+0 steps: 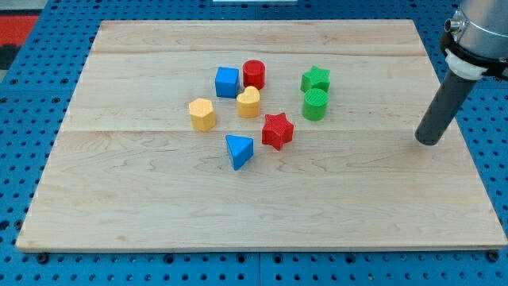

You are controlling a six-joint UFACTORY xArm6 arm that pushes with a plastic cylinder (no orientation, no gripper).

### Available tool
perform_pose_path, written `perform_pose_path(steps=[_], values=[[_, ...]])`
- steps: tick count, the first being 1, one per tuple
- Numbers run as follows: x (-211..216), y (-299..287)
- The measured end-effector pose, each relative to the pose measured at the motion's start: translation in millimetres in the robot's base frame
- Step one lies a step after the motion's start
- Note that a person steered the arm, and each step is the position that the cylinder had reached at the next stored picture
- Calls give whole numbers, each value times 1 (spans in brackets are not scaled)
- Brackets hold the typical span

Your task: Point your arm at green circle

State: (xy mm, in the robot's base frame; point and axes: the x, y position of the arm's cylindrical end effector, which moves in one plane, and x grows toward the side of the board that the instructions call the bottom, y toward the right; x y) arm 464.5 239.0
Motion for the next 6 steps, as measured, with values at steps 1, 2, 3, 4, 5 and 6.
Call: perform_pose_path(steps=[1,2,3,4,5,6], values=[[0,0],[2,-11],[2,-5],[3,2],[3,3],[3,7]])
